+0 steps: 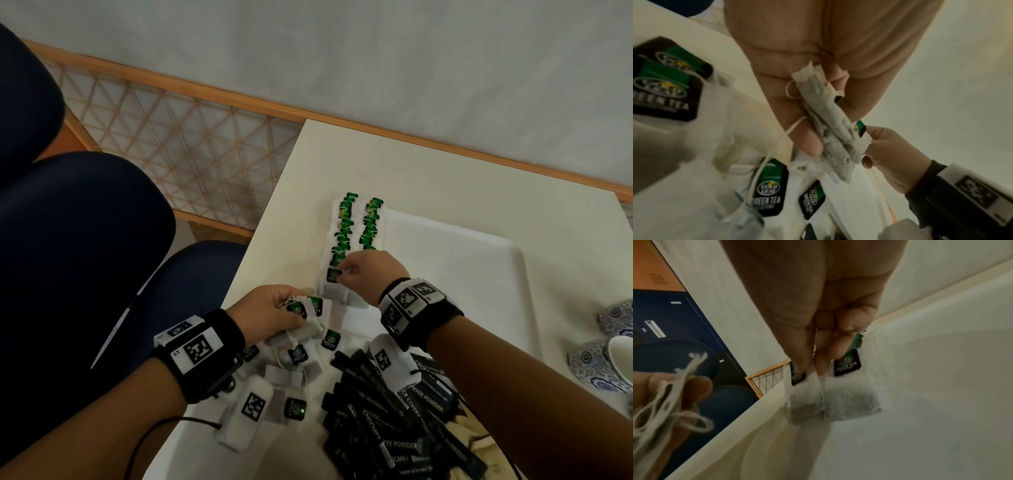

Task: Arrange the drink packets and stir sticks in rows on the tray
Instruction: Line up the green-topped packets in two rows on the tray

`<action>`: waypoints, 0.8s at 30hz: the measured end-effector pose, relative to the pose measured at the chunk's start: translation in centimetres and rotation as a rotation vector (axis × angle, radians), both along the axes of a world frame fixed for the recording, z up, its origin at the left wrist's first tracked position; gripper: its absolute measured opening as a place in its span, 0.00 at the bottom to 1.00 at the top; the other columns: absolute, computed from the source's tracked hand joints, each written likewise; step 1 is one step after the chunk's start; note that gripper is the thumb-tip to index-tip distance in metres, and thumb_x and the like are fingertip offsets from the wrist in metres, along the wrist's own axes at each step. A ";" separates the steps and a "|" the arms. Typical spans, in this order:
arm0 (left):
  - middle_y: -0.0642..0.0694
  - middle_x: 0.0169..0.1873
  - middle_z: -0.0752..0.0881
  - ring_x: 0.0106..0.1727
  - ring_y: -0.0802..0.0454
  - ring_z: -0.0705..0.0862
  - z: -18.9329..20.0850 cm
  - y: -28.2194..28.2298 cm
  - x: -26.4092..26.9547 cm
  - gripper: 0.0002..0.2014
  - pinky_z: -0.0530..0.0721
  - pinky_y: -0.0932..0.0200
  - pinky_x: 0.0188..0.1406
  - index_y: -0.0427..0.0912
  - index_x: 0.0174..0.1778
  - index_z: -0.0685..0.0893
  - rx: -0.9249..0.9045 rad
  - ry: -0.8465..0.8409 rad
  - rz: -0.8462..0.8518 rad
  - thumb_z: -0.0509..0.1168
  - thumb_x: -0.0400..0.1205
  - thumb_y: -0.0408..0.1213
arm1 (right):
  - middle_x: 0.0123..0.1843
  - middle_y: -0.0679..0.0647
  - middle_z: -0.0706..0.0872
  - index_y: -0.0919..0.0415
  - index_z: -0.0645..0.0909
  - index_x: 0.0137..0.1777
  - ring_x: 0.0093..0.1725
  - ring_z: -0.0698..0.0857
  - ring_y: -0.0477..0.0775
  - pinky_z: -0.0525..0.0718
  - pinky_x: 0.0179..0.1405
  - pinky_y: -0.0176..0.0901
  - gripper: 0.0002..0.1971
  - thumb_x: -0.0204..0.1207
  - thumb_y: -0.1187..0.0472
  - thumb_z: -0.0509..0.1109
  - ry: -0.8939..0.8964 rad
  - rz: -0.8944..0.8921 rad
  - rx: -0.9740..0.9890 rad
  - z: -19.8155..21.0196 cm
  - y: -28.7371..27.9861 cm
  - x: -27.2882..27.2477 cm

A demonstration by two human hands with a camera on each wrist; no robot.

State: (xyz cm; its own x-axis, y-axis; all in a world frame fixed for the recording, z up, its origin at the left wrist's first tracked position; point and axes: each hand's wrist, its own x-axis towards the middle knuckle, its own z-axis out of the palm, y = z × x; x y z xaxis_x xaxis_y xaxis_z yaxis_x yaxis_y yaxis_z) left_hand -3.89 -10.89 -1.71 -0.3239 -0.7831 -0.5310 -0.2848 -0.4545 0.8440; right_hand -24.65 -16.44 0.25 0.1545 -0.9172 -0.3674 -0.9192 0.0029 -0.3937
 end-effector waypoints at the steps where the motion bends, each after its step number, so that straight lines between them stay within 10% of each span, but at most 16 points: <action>1: 0.37 0.43 0.89 0.37 0.48 0.86 0.0 0.0 -0.1 0.14 0.86 0.51 0.40 0.45 0.51 0.86 -0.010 0.003 0.003 0.67 0.78 0.21 | 0.51 0.46 0.87 0.47 0.85 0.58 0.49 0.83 0.48 0.84 0.50 0.43 0.10 0.78 0.53 0.67 -0.026 -0.022 0.000 0.0 0.1 -0.2; 4: 0.34 0.46 0.89 0.40 0.43 0.84 0.0 -0.2 -0.3 0.16 0.84 0.43 0.45 0.46 0.54 0.85 -0.040 0.006 0.005 0.67 0.78 0.21 | 0.46 0.42 0.86 0.44 0.83 0.55 0.47 0.84 0.46 0.84 0.49 0.43 0.08 0.78 0.51 0.68 -0.097 -0.053 -0.029 0.2 0.5 -0.7; 10: 0.53 0.21 0.80 0.17 0.60 0.72 0.5 -0.3 -1.3 0.19 0.70 0.66 0.17 0.50 0.59 0.82 -0.096 -0.007 0.024 0.67 0.78 0.22 | 0.39 0.42 0.89 0.44 0.83 0.57 0.36 0.84 0.34 0.76 0.34 0.25 0.11 0.76 0.47 0.71 -0.411 -0.058 0.033 1.8 3.2 -0.4; 16: 0.43 0.43 0.90 0.33 0.55 0.86 0.7 0.0 -1.6 0.17 0.84 0.62 0.31 0.46 0.56 0.83 -0.071 0.028 0.047 0.68 0.77 0.21 | 0.34 0.46 0.87 0.47 0.83 0.57 0.34 0.83 0.42 0.75 0.34 0.27 0.13 0.74 0.62 0.72 -0.449 -0.086 0.009 1.5 4.2 -1.5; 24: 0.50 0.33 0.87 0.23 0.63 0.80 0.5 0.1 -2.2 0.16 0.77 0.69 0.22 0.46 0.53 0.84 -0.091 0.026 0.050 0.67 0.78 0.21 | 0.28 0.44 0.83 0.46 0.89 0.51 0.26 0.77 0.44 0.74 0.29 0.26 0.10 0.75 0.60 0.71 -0.327 0.025 0.033 1.5 4.5 -2.1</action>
